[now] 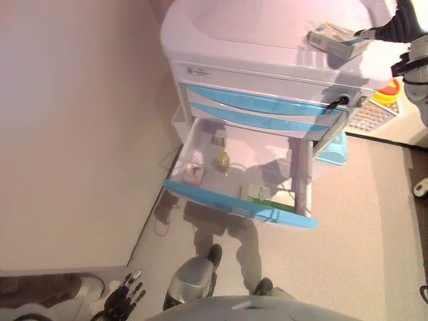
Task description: Open the drawer and pick up the medicine
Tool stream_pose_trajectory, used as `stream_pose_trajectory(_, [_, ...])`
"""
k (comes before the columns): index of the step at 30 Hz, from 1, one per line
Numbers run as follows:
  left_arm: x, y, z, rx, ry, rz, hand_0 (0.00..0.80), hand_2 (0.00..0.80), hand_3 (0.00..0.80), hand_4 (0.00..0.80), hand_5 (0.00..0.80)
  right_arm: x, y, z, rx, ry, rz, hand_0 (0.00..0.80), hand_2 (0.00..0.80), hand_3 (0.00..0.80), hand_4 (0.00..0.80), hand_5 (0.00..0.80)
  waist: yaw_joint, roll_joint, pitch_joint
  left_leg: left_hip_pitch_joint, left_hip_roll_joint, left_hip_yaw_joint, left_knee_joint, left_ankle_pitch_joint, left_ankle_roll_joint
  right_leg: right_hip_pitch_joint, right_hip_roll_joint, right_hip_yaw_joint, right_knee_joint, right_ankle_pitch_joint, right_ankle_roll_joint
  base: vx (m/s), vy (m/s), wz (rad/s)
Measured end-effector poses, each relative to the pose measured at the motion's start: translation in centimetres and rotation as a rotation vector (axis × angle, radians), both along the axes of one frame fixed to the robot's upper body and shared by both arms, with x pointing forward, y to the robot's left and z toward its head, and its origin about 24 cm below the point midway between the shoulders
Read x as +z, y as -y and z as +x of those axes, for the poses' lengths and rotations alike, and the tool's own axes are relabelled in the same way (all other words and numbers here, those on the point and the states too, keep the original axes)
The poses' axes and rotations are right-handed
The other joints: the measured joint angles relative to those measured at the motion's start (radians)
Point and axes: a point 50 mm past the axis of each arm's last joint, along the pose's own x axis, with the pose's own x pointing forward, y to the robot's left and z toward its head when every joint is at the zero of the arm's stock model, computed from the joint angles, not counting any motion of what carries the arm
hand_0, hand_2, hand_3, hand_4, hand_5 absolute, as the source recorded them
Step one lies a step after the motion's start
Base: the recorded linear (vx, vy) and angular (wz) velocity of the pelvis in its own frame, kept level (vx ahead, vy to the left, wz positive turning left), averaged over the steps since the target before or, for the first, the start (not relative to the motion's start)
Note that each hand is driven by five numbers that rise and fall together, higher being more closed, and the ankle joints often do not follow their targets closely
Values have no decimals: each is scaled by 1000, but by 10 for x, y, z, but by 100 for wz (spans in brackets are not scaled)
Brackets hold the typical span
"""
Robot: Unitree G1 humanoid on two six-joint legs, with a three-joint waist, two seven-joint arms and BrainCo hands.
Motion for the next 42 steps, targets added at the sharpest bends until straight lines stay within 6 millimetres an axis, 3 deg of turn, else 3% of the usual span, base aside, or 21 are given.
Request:
stream_pose_trajectory(5, [6,0,22,-96,75,70,0,0,0,0,0,-17,-30,-21,193,10,-17,0,0,0,0,0,-54,-24,-14,5,16,44,-1,-10,-4,-19,18,50,-6,13,-7,-36,-55,-29])
stream_pose_trajectory(10, [15,1,46,-327,119,197,0,0,0,0,0,-38,-50,-47,381,-116,43,0,0,0,0,0,-112,-38,-31,20,32,102,-20,-12,-5,-33,34,104,-23,29,-11,-42,-27,-34])
stream_pose_trajectory(16, [25,2,76,-587,100,379,0,0,0,0,0,-79,-75,-69,605,-535,74,0,0,0,0,0,-212,-31,-61,46,43,171,-44,-16,-5,-53,50,167,-25,40,-11,-16,-15,-34])
stream_pose_trajectory(23, [22,1,83,-815,-18,555,0,0,0,0,0,-111,-77,-78,785,-959,253,0,0,0,0,0,-298,-12,-71,93,52,228,-82,-16,-11,-52,65,216,-24,41,-11,0,3,-24])
stream_pose_trajectory(29, [26,6,100,-1006,-34,666,0,0,0,0,0,-137,-81,-93,925,-1356,287,0,0,0,0,0,-356,-9,-65,99,57,261,-93,-15,-14,-71,71,242,-20,45,-11,-31,-6,-20])
stream_pose_trajectory(35, [39,9,132,-984,35,771,0,0,0,0,0,-171,-70,-100,946,-1603,485,0,0,0,0,0,-398,-9,6,89,59,313,-93,-16,-15,-124,74,277,2,53,-6,-46,54,-27])
stream_pose_trajectory(38, [43,4,142,-954,34,811,0,0,0,0,0,-196,-66,-105,950,-1703,619,0,0,0,0,0,-424,-6,42,89,62,335,-91,-18,-18,-136,80,298,5,60,-14,-25,71,-23])
stream_pose_trajectory(42, [54,-2,159,-920,63,866,0,0,0,0,0,-234,-46,-109,844,-1795,807,0,0,0,0,0,-463,-5,84,87,61,359,-90,-21,-19,-155,89,322,15,66,-17,-38,91,-18])
